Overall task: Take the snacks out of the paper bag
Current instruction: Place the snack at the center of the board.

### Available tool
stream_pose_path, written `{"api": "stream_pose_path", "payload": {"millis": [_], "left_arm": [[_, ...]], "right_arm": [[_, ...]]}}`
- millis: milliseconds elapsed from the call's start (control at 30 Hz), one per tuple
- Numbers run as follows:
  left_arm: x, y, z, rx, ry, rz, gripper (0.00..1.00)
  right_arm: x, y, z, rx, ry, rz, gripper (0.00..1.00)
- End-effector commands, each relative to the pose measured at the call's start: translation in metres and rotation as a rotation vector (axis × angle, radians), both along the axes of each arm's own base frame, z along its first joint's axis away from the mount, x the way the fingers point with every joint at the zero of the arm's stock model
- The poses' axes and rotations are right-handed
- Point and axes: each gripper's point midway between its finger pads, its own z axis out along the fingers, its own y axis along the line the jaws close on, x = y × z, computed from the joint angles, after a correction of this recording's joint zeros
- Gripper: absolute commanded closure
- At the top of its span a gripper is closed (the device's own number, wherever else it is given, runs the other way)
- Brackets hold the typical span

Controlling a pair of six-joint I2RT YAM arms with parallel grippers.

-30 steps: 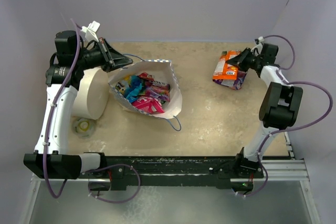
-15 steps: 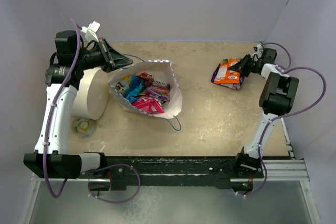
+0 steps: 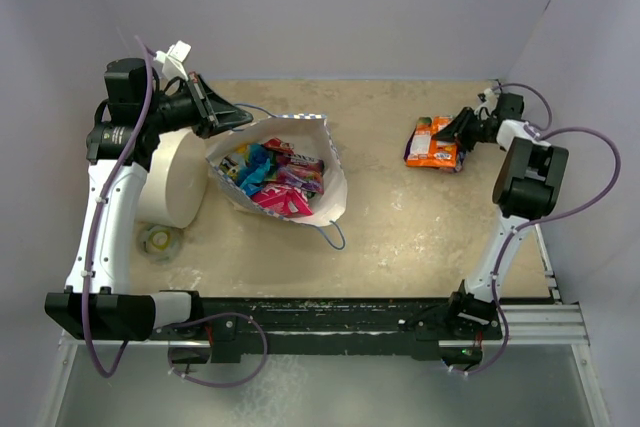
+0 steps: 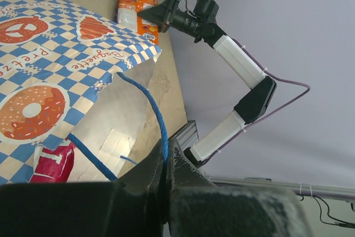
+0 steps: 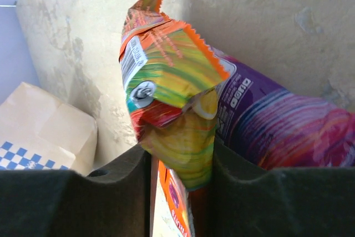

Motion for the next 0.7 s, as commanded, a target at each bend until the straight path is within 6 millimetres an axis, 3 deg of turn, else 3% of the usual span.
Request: {"api": "stream_pose_path", "payload": {"millis": [0,133,433,600,667], "left_arm": [[-0.006,-0.003,0.022,-0.009,-0.096,-0.035,1.0],[-0.007,-0.003,0.023,-0.012,-0.097,-0.044,1.0],[-0.011,-0.004,0.026,-0.014,-0.106,-0.056,1.0],[-0.011,-0.004,0.026,-0.015,-0.105,-0.056,1.0],[-0.012,-0.004,0.025,-0.016,-0.103,-0.056,1.0]], "right_arm": [[-0.01,-0.01,0.036,-0.127,-0.037,0.007,0.62],[-0.02,-0.018,0.045,-0.191,-0.029,-0.002,0.56],[-0.049,-0.056,0.053,-0.394,0.032,-0.125,0.49],[-0.065,-0.057,0.039,-0.42,0.07,-0.114,0.49],[-0.061,-0.057,0.044,-0.431,0.035,-0.12,0.49]]}}
